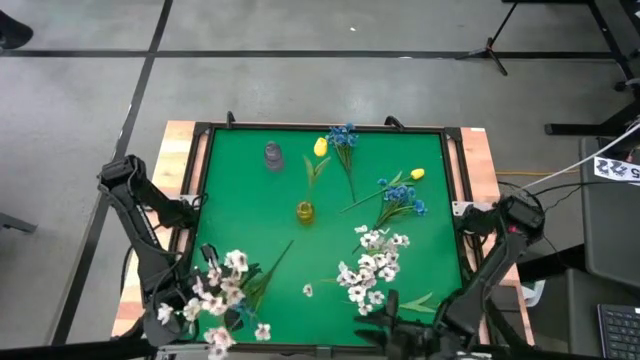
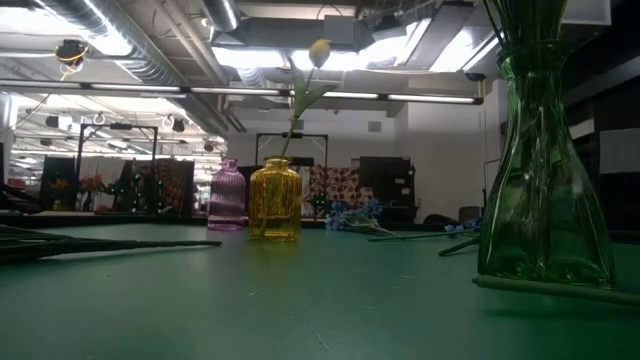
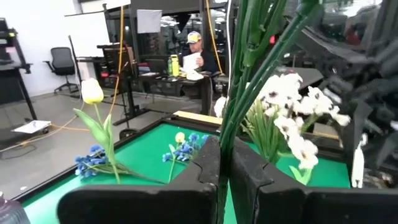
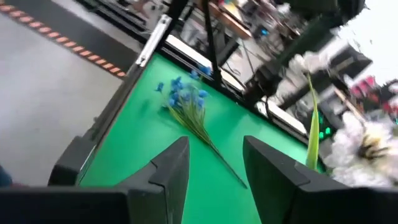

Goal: Sort flowers into vase by color
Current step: Put the white flowers into the green vase

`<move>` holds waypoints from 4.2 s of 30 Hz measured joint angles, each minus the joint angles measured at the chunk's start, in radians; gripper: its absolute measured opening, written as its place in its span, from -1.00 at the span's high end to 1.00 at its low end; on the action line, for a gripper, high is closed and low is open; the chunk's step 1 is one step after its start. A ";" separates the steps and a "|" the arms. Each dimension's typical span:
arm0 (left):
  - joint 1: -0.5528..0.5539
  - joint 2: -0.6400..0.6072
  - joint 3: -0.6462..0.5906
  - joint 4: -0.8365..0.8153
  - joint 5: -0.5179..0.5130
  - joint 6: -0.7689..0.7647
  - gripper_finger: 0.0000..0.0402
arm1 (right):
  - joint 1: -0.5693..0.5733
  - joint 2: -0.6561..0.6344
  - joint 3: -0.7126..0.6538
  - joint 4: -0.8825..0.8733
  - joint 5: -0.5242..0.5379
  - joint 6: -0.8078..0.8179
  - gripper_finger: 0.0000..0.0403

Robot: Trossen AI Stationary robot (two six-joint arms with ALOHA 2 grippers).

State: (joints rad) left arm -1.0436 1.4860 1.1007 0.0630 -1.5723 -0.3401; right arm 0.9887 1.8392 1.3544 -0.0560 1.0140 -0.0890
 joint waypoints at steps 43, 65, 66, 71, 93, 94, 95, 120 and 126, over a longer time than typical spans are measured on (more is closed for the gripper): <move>0.027 0.134 0.000 0.001 0.097 -0.186 0.95 | -0.106 0.132 0.001 0.208 0.436 0.412 0.25; 0.097 0.349 0.000 0.227 0.162 -0.355 0.96 | -0.104 0.132 0.194 0.239 0.383 0.026 0.25; 0.099 0.358 0.000 0.227 0.162 -0.361 0.96 | -0.105 0.132 0.194 0.239 0.351 0.018 0.25; 0.110 0.361 0.000 0.241 0.157 -0.328 0.96 | -0.105 0.148 0.196 0.239 0.139 0.059 0.25; 0.110 0.357 0.000 0.270 0.156 -0.285 0.96 | -0.180 0.307 0.193 0.181 0.241 0.325 0.25; 0.110 0.357 0.000 0.270 0.155 -0.285 0.96 | -0.181 0.307 0.193 0.184 0.227 0.325 0.25; 0.110 0.357 0.000 0.269 0.156 -0.285 0.96 | -0.181 0.307 0.193 0.195 0.210 0.325 0.25; 0.123 0.389 0.000 0.378 0.260 -0.300 0.96 | 0.013 0.304 0.954 0.291 0.547 -1.070 0.25; 0.156 0.516 0.001 0.845 0.357 -0.021 0.96 | 0.155 0.222 0.967 0.429 0.537 -1.251 0.25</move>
State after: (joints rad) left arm -0.8879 2.0024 1.1015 0.9084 -1.2154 -0.3614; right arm 1.1432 2.0611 2.3216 0.3728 1.5506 -1.3400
